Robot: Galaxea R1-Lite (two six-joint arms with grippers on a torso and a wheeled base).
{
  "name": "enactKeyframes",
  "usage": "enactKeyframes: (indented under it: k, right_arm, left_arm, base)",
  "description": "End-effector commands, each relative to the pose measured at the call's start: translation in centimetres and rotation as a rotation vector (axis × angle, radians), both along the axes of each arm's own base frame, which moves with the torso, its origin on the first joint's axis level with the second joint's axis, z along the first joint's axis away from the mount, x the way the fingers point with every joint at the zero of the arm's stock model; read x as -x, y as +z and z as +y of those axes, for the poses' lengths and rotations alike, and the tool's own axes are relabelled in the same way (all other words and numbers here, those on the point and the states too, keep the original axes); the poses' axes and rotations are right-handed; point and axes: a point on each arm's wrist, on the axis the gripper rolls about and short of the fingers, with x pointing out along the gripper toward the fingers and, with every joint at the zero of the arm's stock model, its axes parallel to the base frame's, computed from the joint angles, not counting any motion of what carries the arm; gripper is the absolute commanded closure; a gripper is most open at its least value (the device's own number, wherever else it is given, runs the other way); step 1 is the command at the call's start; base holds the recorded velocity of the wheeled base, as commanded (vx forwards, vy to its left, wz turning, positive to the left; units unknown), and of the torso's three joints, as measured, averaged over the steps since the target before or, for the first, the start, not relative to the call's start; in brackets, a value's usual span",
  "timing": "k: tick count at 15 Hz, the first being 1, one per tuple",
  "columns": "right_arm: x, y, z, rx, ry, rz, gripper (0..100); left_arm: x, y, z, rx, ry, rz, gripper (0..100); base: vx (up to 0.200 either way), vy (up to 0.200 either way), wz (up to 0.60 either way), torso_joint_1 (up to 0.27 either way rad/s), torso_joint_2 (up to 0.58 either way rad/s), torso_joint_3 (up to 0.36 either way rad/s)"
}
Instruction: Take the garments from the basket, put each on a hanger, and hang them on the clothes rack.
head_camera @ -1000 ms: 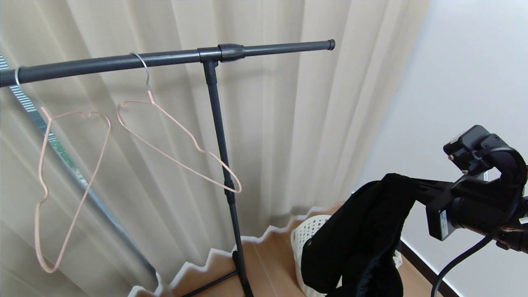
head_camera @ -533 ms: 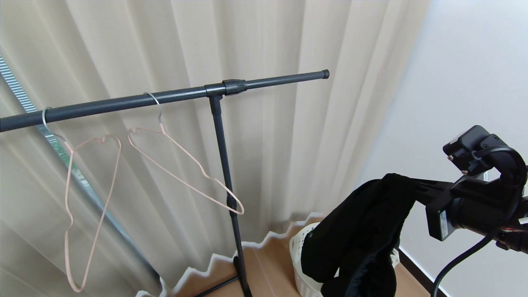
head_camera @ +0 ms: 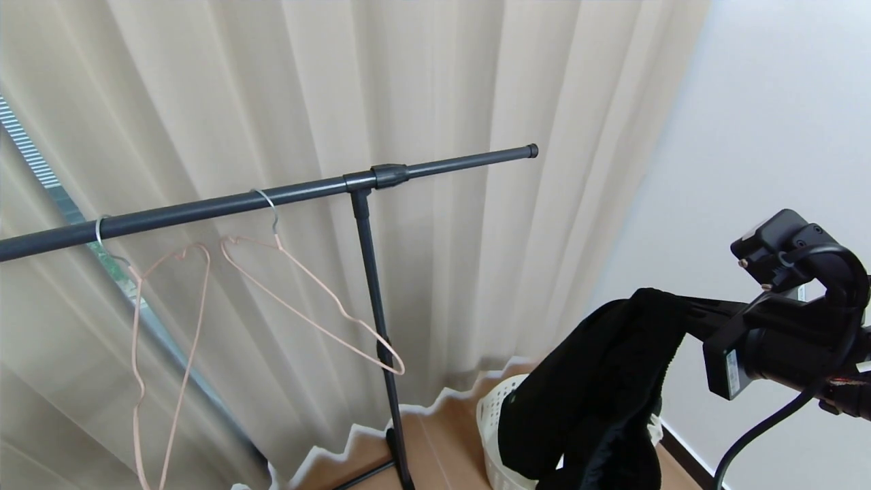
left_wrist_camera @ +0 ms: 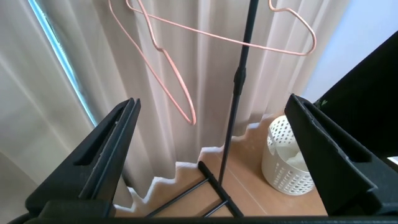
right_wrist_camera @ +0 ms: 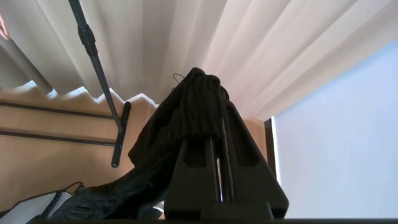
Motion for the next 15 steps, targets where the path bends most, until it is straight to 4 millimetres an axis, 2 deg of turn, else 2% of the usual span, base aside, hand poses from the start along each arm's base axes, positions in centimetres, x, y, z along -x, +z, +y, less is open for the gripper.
enactKeyframes:
  k: [1, 11, 15]
  right_arm:
    - [0.19, -0.02, -0.10, 0.000, 0.001, -0.002, 100]
    - [0.33, 0.11, -0.17, 0.030, 0.016, -0.028, 100]
    - [0.17, -0.02, -0.08, 0.009, 0.017, -0.064, 100]
  left_arm:
    - [-0.01, 0.00, 0.00, 0.002, 0.001, 0.001, 0]
    - [-0.01, 0.02, 0.00, -0.001, 0.001, -0.001, 0]
    - [-0.01, 0.02, 0.00, -0.009, 0.001, -0.002, 0]
  base:
    - [0.000, 0.000, 0.00, 0.149, -0.33, -0.119]
    - [0.000, 0.000, 0.00, 0.012, -0.02, 0.108]
    - [0.000, 0.000, 0.60, -0.002, 0.00, 0.054]
